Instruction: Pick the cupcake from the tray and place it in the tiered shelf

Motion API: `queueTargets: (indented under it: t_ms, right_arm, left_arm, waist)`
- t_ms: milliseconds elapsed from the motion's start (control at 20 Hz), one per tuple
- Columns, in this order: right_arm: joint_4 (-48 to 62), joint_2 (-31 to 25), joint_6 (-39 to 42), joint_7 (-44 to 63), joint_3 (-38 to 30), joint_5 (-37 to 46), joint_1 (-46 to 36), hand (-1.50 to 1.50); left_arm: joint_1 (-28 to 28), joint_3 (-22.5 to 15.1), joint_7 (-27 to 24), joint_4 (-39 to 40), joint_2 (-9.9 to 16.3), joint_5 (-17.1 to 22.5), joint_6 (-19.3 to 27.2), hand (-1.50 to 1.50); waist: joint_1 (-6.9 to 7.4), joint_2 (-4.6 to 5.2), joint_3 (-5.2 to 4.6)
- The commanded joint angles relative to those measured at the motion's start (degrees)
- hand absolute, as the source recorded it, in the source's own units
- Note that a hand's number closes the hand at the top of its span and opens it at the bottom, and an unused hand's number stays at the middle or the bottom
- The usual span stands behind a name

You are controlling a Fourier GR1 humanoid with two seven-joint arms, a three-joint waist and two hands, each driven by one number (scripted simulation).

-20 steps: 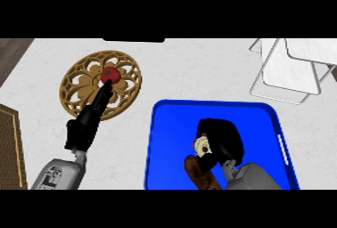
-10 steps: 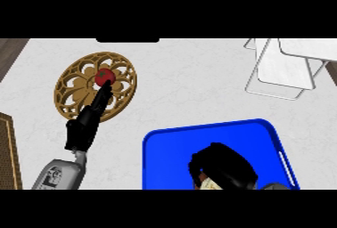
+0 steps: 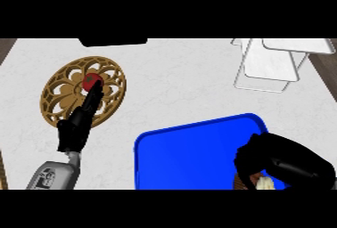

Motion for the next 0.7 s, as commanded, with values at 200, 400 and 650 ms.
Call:
queueTargets:
  t_ms: [200,400,650]
  right_arm:
    - [9.6,-13.7,9.1,-19.2,-25.4,-20.7,-0.9,1.50]
    - [21.3,-21.1,17.4,-26.3,-36.6,-29.8,-1.2,1.50]
    - [36.6,-29.8,25.7,-28.0,-43.7,-36.1,-6.3,1.50]
  left_arm:
    - [0.5,1.4,-0.2,-0.3,0.4,0.3,0.7,0.00]
    - [1.4,0.0,-0.5,-0.4,0.5,-0.6,0.1,0.00]
    - [-0.7,-0.9,-0.7,-0.3,-0.2,0.0,-1.8,0.00]
  waist:
    - [-0.64,0.08,-0.15]
    - [0.29,-0.08,-0.28]
    - [3.65,0.33,-0.47]
